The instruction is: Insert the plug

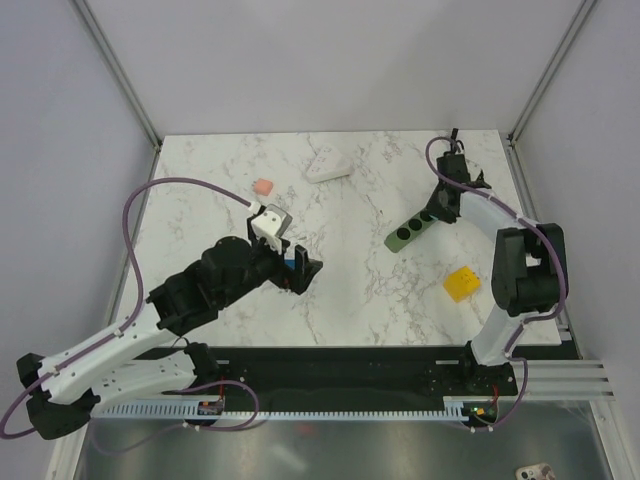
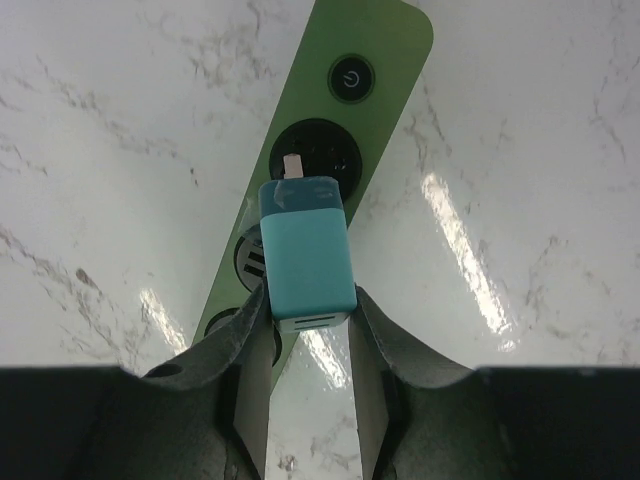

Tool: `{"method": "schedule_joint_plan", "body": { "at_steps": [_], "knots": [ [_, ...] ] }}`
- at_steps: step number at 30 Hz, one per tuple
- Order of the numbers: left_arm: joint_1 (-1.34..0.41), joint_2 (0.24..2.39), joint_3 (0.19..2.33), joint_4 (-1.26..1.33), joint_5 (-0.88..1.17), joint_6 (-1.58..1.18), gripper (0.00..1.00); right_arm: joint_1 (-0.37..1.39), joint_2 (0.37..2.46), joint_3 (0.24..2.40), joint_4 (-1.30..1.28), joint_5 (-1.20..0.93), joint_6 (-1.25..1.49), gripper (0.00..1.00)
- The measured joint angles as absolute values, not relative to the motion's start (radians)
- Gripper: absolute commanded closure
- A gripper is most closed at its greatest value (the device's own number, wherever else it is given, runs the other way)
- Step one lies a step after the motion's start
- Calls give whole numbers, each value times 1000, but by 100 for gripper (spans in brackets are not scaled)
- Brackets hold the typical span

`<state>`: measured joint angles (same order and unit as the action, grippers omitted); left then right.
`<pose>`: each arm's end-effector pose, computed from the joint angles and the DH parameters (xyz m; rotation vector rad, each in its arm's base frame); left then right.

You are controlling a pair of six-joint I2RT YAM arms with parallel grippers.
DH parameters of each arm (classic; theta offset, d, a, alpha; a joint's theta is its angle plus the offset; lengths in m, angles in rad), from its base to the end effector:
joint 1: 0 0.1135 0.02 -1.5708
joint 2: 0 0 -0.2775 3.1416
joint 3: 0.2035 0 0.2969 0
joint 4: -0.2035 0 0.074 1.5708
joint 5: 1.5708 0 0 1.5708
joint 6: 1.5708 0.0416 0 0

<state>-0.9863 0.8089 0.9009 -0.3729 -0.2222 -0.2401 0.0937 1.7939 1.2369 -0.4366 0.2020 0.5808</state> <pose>0.1304 -0.1806 0.3690 0.5407 1.8161 -0.6452 0.4215 0.0312 0.1852 0.6847 2.4396 0.0066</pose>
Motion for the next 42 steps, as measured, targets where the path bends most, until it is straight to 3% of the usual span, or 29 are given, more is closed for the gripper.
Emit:
{"method": "schedule_joint_plan", "body": {
  "at_steps": [9,22,42],
  "knots": [
    [-986,961,928,-367,-186,-330,4,192,1665,1124,-532,268,627,100],
    [-979,971,955,-369,-147,-359,4,78,1890,1528,-1032,127,698,100],
    [-976,949,904,-373,-158,-370,5,-39,2078,1775,-1248,-68,701,100]
  ]
}}
